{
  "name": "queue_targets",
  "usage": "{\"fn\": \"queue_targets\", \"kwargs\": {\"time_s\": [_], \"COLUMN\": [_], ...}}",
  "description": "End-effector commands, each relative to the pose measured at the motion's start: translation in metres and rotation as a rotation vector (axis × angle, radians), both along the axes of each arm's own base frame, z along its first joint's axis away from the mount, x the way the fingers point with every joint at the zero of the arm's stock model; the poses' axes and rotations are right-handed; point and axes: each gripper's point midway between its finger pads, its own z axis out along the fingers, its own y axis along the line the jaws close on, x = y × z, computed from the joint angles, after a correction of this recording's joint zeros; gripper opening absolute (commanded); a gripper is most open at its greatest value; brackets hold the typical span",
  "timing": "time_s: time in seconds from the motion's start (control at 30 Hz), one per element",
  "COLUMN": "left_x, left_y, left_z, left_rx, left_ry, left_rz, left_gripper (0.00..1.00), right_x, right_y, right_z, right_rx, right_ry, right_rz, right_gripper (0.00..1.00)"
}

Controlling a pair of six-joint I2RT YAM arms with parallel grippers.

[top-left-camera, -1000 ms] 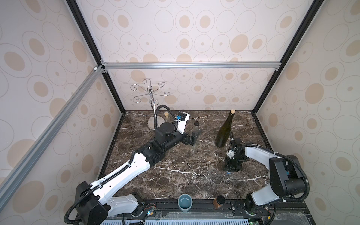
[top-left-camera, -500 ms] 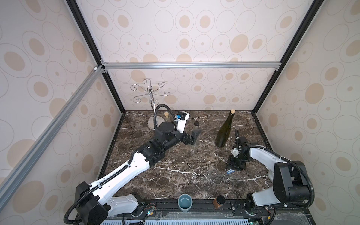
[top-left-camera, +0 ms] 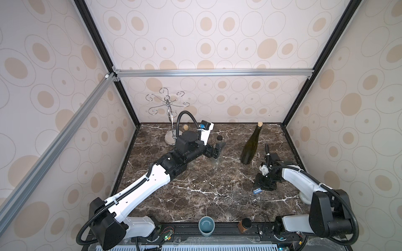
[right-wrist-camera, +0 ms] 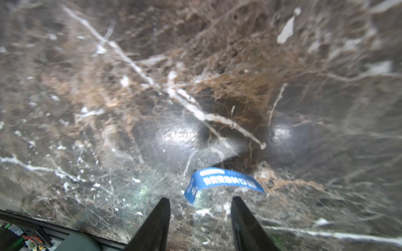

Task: Remove the label from the bottle
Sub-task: Pick up the bottle from the center of the board.

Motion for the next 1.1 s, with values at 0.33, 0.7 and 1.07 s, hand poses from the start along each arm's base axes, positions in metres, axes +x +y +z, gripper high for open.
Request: {"fn": "queue_targets", "kwargs": {"time_s": [0.33, 0.7, 1.07], "left_x": [0.026, 0.047, 0.073], "left_y": [0.008, -0.001, -0.015], "left_z": [-0.004, -0.040, -0.069], "left_rx": [0.104, 0.199, 0.261], "left_ry": [0.055, 0.111, 0.120], "left_rz": [0.068, 0.061, 0.071], "left_gripper": [1.00, 1.00, 0.91], "right_x": [-0.001, 0.007, 0.017], "right_y": [0.027, 0.050, 0.049], "right_z": [0.131, 0.209, 0.216], "right_rx": [0.143, 0.190, 0.162], "right_ry": [-0.440, -0.687, -0.715], "right_rz": [0.120, 0.181, 0.196], "right_gripper": [0.95, 0.97, 0.96]}}
